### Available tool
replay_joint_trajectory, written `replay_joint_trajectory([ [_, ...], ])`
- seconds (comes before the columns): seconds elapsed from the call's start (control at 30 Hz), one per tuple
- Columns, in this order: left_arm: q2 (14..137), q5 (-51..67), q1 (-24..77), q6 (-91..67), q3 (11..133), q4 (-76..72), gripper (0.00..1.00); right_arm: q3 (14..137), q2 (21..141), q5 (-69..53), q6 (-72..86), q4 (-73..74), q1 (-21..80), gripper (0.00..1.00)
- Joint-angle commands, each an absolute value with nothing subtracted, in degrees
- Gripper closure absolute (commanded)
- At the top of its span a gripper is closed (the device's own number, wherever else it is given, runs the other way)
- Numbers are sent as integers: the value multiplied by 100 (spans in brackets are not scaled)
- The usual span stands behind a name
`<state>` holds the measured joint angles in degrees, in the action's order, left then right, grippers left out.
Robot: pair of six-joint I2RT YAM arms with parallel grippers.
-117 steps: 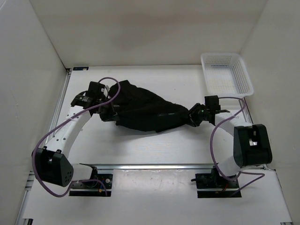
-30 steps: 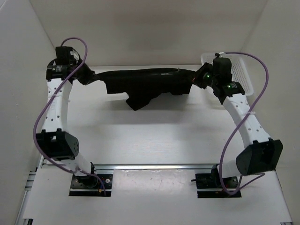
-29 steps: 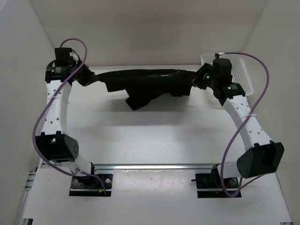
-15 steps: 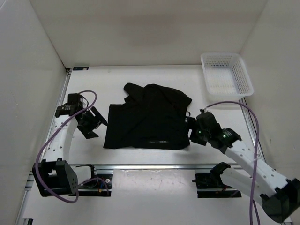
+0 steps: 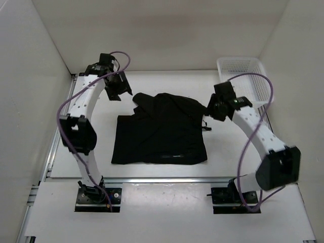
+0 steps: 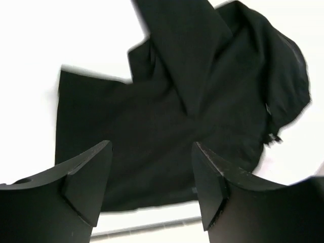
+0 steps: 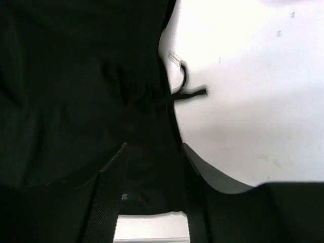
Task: Fold and stack the shorts
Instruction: Flatten the shorts out
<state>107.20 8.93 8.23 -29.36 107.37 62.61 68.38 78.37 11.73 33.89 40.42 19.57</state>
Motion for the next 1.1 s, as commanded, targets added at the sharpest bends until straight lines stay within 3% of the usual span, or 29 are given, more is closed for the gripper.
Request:
replay_joint_trajectory([
  [0.0,11597,431,1045,-2725,11608,6820,23,7627,8769,450,3006,3823,1521,46],
  [0.03,11819,326,1124,-2664,12037,6820,23,7812,9024,448,2936,3823,1521,41],
  [0.23,13244,70,1248,-2663,13340,7013,19,8910,10781,325,2988,3823,1354,35],
  [0.4,13798,18,1248,-2611,13816,6891,15,9377,11591,387,2988,3823,1354,25],
  [0.57,14255,70,1248,-2663,13983,6706,14,9571,12058,387,3049,3754,1354,26],
  [0.67,14484,289,1248,-2716,14045,6513,20,9571,12190,387,3111,3700,1354,34],
  [0.73,14589,404,1248,-2769,14106,6460,28,9571,12190,387,3164,3639,1354,48],
  [0.87,14879,764,1248,-2769,14291,6319,63,9571,12138,387,3164,3586,1354,76],
  [0.9,14880,765,1248,-2821,14343,6319,84,9571,12138,387,3164,3586,1354,89],
  [0.93,14880,765,1248,-2821,14344,6319,90,9571,12059,387,3164,3586,1354,95],
  [0.97,14828,834,1248,-2821,14344,6319,90,9571,12059,448,3164,3586,1354,99],
  [1.07,14495,704,1125,-2874,14291,6319,90,9623,11796,509,3164,3586,1354,99],
])
